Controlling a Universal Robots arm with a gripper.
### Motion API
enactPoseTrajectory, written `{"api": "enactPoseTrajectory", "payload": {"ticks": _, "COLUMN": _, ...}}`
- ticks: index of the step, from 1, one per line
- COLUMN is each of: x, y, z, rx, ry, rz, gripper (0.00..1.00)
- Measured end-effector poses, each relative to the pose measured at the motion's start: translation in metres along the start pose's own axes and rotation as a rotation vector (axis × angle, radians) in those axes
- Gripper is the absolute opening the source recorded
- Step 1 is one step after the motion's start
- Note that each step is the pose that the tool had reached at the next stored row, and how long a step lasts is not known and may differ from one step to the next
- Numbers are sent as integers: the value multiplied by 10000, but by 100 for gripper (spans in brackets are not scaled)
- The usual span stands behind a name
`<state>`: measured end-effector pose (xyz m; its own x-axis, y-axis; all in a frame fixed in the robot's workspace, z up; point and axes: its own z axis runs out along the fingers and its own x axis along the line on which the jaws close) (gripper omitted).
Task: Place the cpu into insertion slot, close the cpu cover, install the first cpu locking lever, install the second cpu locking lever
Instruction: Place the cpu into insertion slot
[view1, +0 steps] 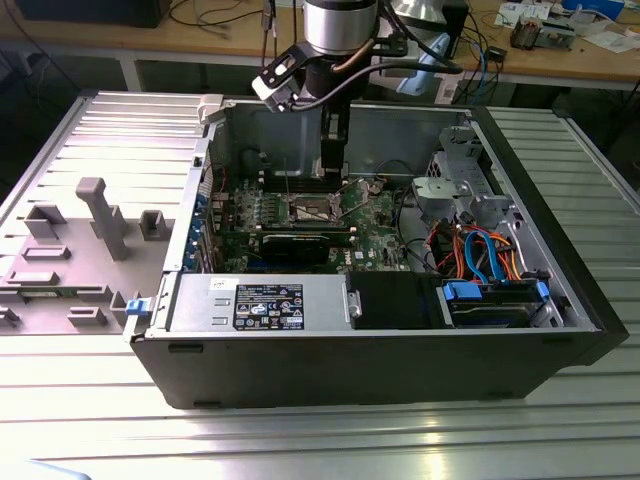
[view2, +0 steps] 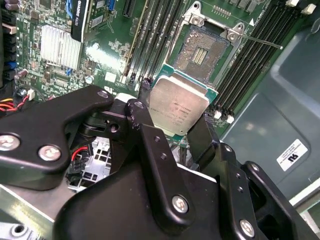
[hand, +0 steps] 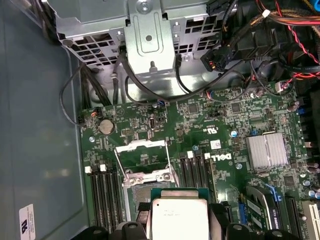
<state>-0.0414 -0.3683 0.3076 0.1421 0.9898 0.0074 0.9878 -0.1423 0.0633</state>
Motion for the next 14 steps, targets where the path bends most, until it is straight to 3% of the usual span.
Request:
{"api": "enactPoseTrajectory", "payload": {"ticks": 3, "x": -1, "y": -2, "z": 27, "rx": 3, "ry": 11, "rz": -148, "gripper": 54}}
{"api": "enactPoseTrajectory", "payload": {"ticks": 8, "x": -1, "y": -10, "z": 89, "rx": 7, "ry": 55, "rz": -852, "gripper": 54}}
{"api": "enactPoseTrajectory", "payload": {"ticks": 14, "x": -2, "y": -12, "z": 92, "rx": 8, "ry": 55, "rz": -851, "gripper": 54}}
